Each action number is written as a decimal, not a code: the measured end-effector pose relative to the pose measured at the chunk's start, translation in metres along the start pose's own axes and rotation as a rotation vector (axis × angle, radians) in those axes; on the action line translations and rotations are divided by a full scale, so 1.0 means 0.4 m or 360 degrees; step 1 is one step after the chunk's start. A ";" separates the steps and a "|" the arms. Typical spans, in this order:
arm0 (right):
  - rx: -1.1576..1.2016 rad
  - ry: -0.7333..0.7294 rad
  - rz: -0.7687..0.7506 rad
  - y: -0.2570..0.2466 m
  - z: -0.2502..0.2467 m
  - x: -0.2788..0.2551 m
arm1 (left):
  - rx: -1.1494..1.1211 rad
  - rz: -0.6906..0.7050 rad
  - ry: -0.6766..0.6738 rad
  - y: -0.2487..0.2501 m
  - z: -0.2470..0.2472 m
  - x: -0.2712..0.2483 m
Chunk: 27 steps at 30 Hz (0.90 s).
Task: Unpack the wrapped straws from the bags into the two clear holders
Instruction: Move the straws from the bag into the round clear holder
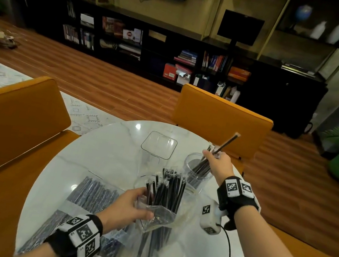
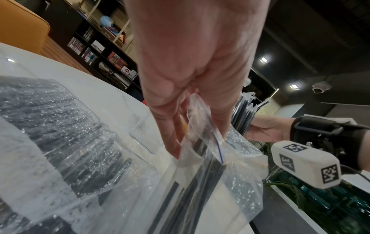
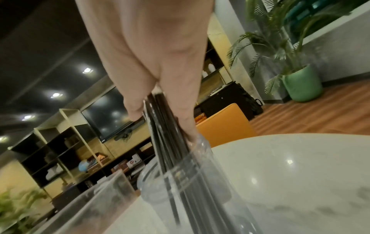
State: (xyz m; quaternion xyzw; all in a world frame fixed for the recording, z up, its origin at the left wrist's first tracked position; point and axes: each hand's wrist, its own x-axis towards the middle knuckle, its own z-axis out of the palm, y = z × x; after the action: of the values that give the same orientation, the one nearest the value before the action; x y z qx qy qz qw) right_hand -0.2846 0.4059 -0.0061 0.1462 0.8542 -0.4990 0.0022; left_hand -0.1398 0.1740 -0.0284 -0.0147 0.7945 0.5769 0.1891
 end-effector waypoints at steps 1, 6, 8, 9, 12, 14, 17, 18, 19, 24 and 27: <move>-0.0023 0.0002 0.0021 -0.005 -0.010 0.008 | 0.0016 0.0010 0.0000 -0.001 0.001 0.001; -0.0059 0.0051 -0.0159 -0.068 -0.083 0.013 | 0.0072 0.0000 -0.0057 -0.003 0.001 0.011; -0.0132 0.0054 -0.0303 -0.098 -0.109 -0.004 | 0.0067 -0.0005 -0.0074 -0.003 0.003 0.019; -0.0205 0.0076 -0.0388 -0.116 -0.122 -0.022 | 0.0076 0.0009 -0.0078 0.000 0.005 0.019; -0.0179 0.0183 -0.0617 -0.149 -0.155 -0.100 | 0.0030 0.0040 -0.0096 0.003 0.007 0.022; 0.0013 0.0128 -0.0685 -0.135 -0.163 -0.169 | 0.0029 0.0044 -0.0091 -0.005 0.006 0.033; 0.0212 -0.0170 -0.0581 -0.063 -0.127 -0.267 | 0.0050 0.0018 -0.0102 -0.011 0.007 0.043; 0.0243 -0.0285 -0.0461 -0.017 -0.096 -0.291 | 0.0068 -0.0002 -0.0117 -0.016 0.012 0.042; 0.0261 -0.0393 -0.0374 0.016 -0.061 -0.303 | 0.0076 -0.0010 -0.0116 -0.012 0.012 0.045; 0.0295 -0.0412 -0.0416 0.126 0.091 -0.302 | 0.0094 0.0080 -0.0110 -0.010 0.018 0.059; 0.0329 -0.0201 -0.0449 0.122 0.100 -0.294 | 0.0042 0.0075 -0.0109 -0.016 0.017 0.063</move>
State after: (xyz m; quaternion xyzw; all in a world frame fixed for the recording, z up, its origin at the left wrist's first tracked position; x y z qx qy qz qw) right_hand -0.1654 0.3650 -0.0503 -0.0072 0.8085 -0.5877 -0.0292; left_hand -0.1597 0.1830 -0.0441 0.0263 0.7952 0.5709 0.2027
